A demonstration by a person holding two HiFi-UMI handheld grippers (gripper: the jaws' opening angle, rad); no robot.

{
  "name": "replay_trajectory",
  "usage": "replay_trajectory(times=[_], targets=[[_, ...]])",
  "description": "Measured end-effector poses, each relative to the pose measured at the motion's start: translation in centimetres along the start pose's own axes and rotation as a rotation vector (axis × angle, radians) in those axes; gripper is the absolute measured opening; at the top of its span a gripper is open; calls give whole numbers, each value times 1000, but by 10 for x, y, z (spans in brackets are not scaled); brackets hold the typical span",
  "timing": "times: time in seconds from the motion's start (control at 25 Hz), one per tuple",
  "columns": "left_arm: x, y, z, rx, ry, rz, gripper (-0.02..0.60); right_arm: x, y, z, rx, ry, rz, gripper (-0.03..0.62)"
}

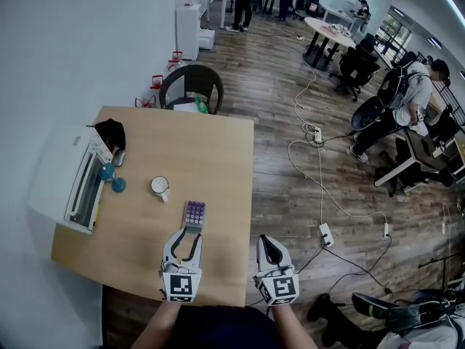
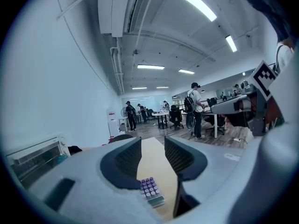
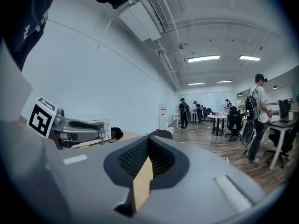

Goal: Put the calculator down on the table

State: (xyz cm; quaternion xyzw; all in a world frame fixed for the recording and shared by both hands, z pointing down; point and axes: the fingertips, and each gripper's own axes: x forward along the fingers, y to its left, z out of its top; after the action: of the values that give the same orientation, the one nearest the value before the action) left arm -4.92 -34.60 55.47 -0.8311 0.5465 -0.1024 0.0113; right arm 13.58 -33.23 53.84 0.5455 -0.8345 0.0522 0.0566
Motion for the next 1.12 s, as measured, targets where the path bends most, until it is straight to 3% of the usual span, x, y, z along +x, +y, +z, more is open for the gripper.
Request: replay_trajectory(times=[0.32, 0.36, 0.4, 0.44, 1.12], targets=[[-8, 20, 4, -60, 2, 66, 152, 1, -1, 0, -1, -3, 0, 12], [-9, 23, 4, -60, 2, 84, 132, 2, -1, 0, -1, -3, -1, 12], [-12, 26, 6, -60, -4, 105, 33, 1, 0, 1, -1, -2, -1, 12], [-14, 28, 8, -59, -12, 123, -3, 1, 0, 1, -1, -1, 0, 12], [-12, 32, 3, -63, 19, 137, -3, 5, 0, 0, 6, 1, 0, 12]])
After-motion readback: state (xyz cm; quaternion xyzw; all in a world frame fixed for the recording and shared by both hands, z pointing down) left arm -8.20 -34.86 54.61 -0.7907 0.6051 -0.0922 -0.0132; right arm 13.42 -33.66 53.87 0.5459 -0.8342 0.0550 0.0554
